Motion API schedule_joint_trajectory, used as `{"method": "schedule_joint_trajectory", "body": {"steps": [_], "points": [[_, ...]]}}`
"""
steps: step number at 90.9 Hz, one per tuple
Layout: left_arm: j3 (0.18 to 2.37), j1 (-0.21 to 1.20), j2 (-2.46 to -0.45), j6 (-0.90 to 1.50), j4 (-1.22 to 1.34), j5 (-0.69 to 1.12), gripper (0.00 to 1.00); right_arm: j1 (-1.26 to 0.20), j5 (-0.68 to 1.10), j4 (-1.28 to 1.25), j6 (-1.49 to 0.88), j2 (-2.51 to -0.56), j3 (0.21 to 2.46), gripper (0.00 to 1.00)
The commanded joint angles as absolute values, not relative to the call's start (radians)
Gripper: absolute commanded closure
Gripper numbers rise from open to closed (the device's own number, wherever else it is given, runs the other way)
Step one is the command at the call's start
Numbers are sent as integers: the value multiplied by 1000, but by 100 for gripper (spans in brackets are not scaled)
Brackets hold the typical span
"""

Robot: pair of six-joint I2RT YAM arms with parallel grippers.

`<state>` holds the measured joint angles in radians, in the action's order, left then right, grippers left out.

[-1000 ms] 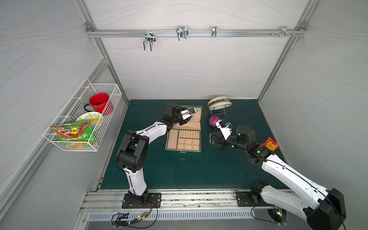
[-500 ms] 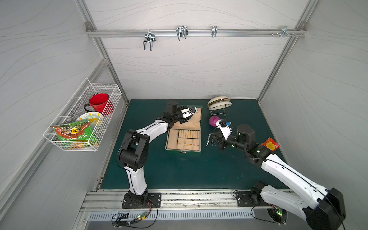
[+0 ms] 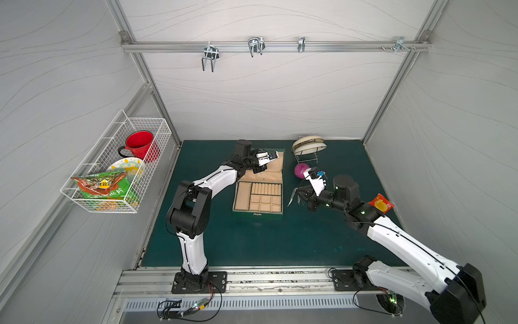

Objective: Put jewelry chain into jewelry box
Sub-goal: Open the fastener on the jewelry box.

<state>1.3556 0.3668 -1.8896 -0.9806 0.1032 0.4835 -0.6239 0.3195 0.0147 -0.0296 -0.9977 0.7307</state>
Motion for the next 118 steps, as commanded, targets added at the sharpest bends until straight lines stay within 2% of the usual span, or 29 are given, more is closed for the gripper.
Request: {"method": "schedule_joint_trajectory", "body": {"steps": [1, 44, 71, 101, 111, 118], "points": [[1382, 369, -1901, -1023, 72, 478, 100, -616, 337, -17, -41, -991, 716, 100], [1189, 439, -1888, -1302, 186, 228, 100, -610, 341, -33, -55, -995, 705, 100], [1132, 445, -1884, -1324, 234, 172, 99, -604, 342, -38, -66, -994, 706, 100], [1120, 445, -1849, -1226, 229, 239, 68, -603, 338, -26, -69, -992, 717, 100], [1106, 445, -1798, -1125, 227, 292, 52, -601, 323, -6, -66, -992, 733, 100], [1098, 445, -1737, -1010, 201, 356, 19, -602, 311, 9, -67, -992, 747, 100]]}}
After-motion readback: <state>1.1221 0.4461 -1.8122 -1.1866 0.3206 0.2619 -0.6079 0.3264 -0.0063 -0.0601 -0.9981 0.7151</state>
